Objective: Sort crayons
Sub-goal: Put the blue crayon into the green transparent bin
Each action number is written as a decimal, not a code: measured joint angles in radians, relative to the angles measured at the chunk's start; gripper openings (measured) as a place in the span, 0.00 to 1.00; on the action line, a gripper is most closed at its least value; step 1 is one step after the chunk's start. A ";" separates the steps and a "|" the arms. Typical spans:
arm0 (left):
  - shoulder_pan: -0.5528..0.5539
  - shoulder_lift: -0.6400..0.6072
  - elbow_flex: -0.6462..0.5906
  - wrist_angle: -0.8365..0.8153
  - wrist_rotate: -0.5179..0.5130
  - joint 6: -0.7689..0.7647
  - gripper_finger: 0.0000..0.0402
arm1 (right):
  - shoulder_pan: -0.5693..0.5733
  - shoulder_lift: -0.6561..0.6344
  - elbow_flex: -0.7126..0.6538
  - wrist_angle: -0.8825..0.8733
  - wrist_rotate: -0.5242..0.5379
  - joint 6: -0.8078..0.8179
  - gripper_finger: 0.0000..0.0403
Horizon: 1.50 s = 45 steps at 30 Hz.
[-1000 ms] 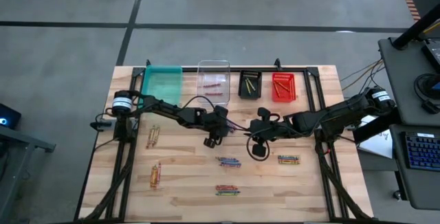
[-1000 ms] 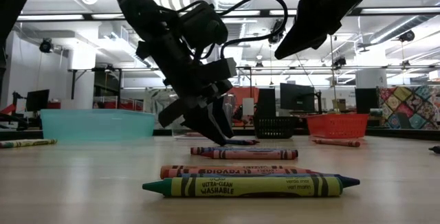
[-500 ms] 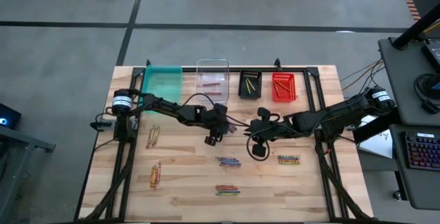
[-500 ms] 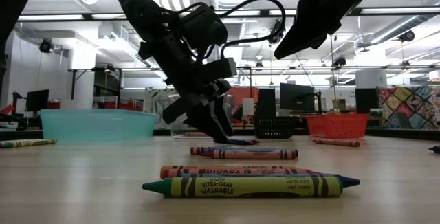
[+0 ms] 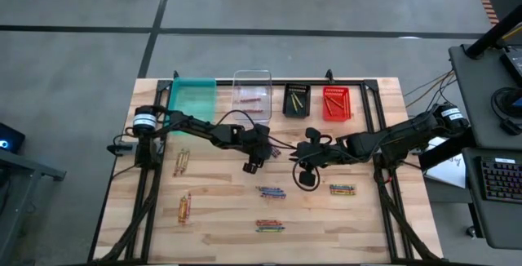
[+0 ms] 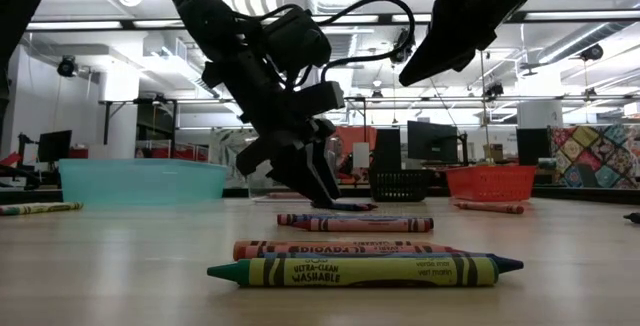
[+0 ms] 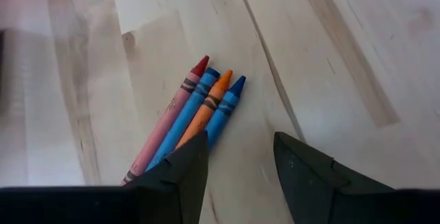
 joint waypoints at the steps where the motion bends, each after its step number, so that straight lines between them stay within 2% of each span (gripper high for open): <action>1: 0.000 -0.001 0.000 0.000 0.000 0.000 0.37 | 0.000 0.000 0.000 0.000 0.000 0.000 0.13; 4: 0.000 -0.008 0.000 0.000 0.000 0.001 0.35 | 0.000 0.000 0.000 0.000 0.000 0.000 0.13; 6: 0.000 -0.014 0.000 0.004 -0.001 0.010 0.29 | 0.000 0.000 0.000 0.000 0.000 0.000 0.13; 11: 0.000 -0.021 0.000 0.014 -0.046 0.052 0.04 | 0.000 0.000 0.000 0.004 0.000 0.000 0.13; 14: -0.002 -0.015 0.000 0.004 -0.123 0.073 0.02 | 0.000 0.000 0.000 0.005 0.000 -0.001 0.13; 38: -0.044 -0.031 -0.003 0.026 -0.137 0.036 0.00 | 0.000 0.000 0.000 0.018 0.018 -0.028 0.13; 43: -0.046 -0.029 -0.007 0.059 -0.251 0.048 0.00 | 0.000 0.000 0.000 0.018 0.018 -0.031 0.13; 45: -0.046 -0.015 -0.008 0.076 -0.245 0.054 0.00 | 0.000 0.000 0.000 0.018 0.018 -0.031 0.13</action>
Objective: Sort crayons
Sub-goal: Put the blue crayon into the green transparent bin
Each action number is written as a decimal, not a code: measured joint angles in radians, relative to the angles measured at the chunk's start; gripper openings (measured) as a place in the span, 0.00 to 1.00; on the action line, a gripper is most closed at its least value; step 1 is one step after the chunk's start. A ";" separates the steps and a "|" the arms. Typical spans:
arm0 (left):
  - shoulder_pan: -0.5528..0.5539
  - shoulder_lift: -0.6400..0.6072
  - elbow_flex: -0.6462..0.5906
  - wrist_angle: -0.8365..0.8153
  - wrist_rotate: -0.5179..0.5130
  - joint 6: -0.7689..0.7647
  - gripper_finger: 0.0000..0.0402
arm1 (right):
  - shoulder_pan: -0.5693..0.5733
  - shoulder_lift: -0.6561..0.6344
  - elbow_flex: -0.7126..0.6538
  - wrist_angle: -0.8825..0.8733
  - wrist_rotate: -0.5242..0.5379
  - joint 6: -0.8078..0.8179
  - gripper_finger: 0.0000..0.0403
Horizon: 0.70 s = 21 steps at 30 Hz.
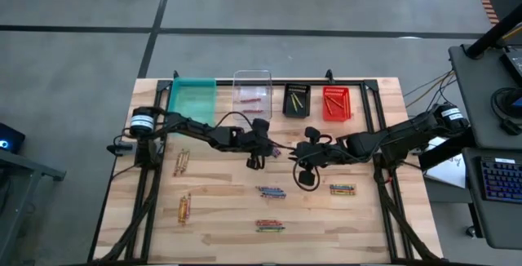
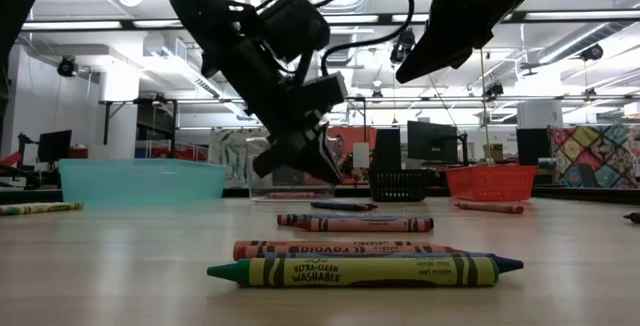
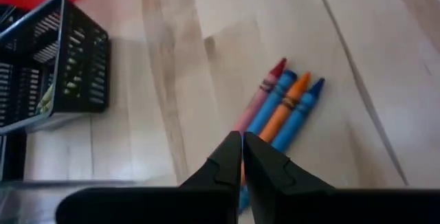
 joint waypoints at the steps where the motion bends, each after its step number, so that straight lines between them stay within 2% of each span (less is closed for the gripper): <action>1: -0.002 0.006 0.000 0.003 0.012 -0.001 0.00 | 0.000 0.000 0.000 0.000 0.000 0.000 0.13; 21: -0.018 0.023 -0.009 0.006 0.021 -0.031 0.00 | -0.011 0.000 0.000 0.000 -0.001 -0.006 0.13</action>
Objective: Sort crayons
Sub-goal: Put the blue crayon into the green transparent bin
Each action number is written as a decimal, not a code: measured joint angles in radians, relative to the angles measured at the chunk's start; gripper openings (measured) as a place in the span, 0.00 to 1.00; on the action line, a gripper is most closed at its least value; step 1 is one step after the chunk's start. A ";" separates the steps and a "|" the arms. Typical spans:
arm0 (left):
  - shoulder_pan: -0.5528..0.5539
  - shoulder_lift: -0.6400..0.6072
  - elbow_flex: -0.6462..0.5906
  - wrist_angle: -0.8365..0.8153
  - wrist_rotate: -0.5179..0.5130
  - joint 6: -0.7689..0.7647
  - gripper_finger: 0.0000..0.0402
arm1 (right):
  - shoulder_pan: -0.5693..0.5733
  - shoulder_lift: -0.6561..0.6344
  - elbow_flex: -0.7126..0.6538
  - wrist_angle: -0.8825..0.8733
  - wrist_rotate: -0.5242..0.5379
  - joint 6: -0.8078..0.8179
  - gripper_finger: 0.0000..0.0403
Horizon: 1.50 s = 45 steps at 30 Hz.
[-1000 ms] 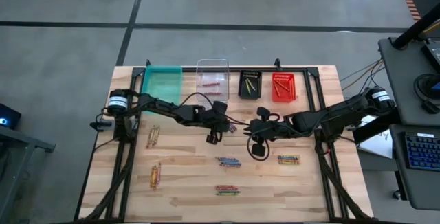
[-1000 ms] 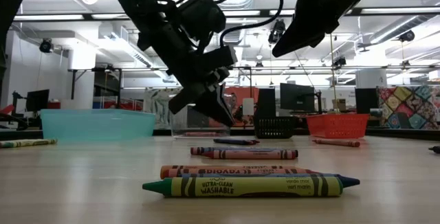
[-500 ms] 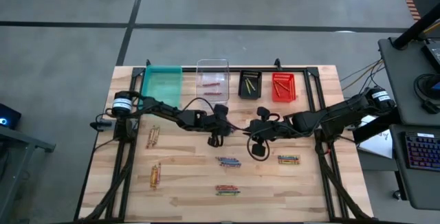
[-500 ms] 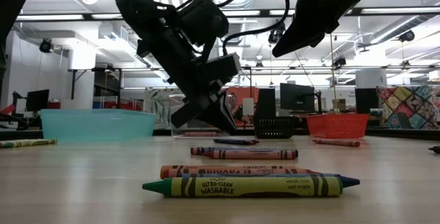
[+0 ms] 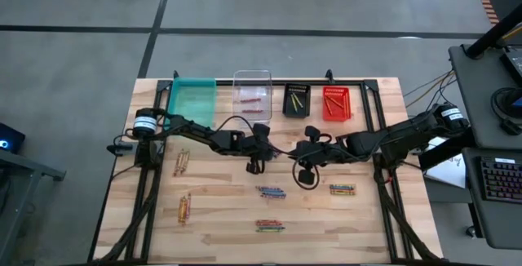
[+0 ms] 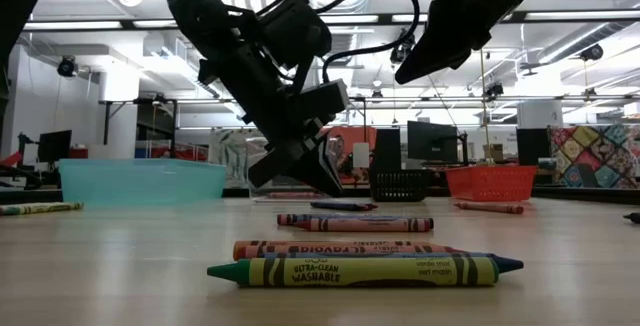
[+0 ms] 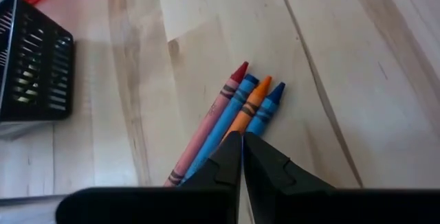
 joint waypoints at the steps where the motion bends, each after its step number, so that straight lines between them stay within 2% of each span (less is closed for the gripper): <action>1: 0.002 0.000 -0.003 -0.001 0.000 0.000 0.00 | 0.000 0.000 0.000 0.000 0.000 0.000 0.13; 22: -0.003 -0.005 -0.013 0.032 -0.016 -0.026 0.00 | 0.000 0.000 0.000 0.000 0.000 0.002 0.13; 31: 0.003 0.036 -0.011 0.054 -0.025 -0.032 0.00 | 0.000 0.000 0.000 0.000 0.000 0.000 0.13; 45: 0.002 0.002 -0.006 -0.038 -0.011 -0.047 0.00 | -0.004 0.000 0.000 0.000 0.000 -0.001 0.13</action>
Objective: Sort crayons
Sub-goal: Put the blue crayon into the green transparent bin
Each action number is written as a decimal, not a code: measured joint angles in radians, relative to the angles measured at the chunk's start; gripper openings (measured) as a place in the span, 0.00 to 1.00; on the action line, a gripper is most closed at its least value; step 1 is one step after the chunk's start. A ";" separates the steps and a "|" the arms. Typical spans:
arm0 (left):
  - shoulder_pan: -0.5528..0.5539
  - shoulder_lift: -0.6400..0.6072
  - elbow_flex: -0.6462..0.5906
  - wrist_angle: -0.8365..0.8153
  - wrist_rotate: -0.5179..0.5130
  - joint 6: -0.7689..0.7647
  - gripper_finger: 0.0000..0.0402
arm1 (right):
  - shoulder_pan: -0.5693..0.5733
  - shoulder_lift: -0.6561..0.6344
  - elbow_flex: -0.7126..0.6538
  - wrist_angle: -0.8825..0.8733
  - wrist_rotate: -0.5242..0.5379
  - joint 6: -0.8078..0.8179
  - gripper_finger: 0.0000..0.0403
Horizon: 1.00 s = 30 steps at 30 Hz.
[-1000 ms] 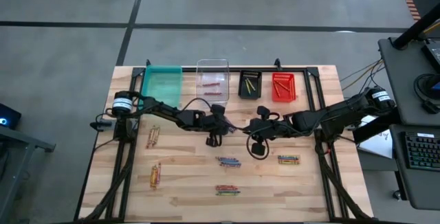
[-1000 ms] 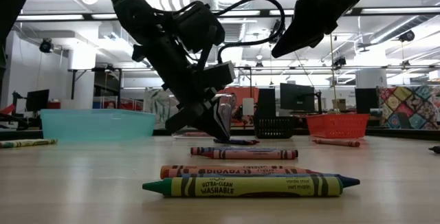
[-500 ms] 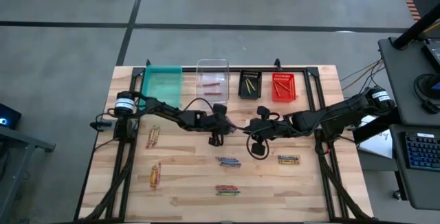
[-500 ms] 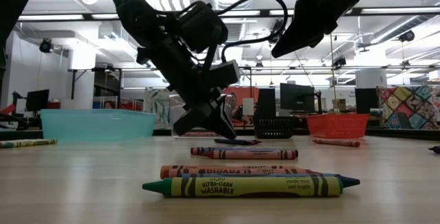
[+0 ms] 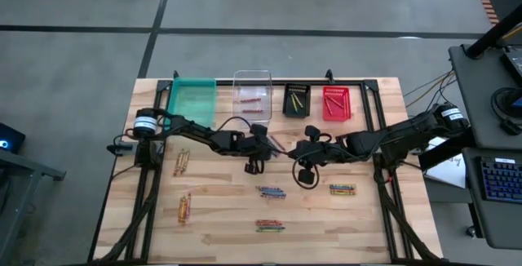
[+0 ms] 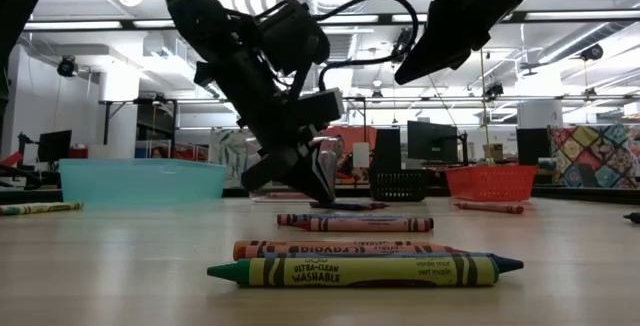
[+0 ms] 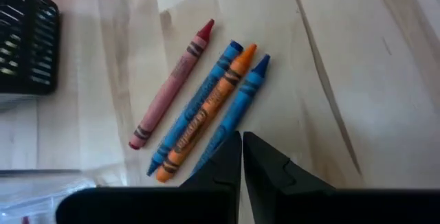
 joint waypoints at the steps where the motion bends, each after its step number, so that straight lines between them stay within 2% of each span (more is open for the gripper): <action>1: 0.000 -0.003 0.000 -0.001 0.000 0.003 0.00 | 0.000 0.000 0.000 0.000 0.000 0.000 0.13; 13: 0.004 -0.018 0.001 0.034 0.089 0.126 0.02 | -0.001 0.000 0.000 0.001 0.000 0.001 0.13; 17: 0.009 -0.018 0.001 0.035 0.103 0.146 0.09 | -0.003 0.000 0.000 0.001 0.000 0.001 0.13; 25: 0.035 -0.018 0.000 -0.030 0.137 0.168 0.31 | -0.006 0.000 0.000 0.001 0.000 0.001 0.13; 30: 0.073 -0.012 0.000 -0.035 0.213 0.174 0.35 | -0.006 0.000 0.000 0.001 0.000 0.000 0.13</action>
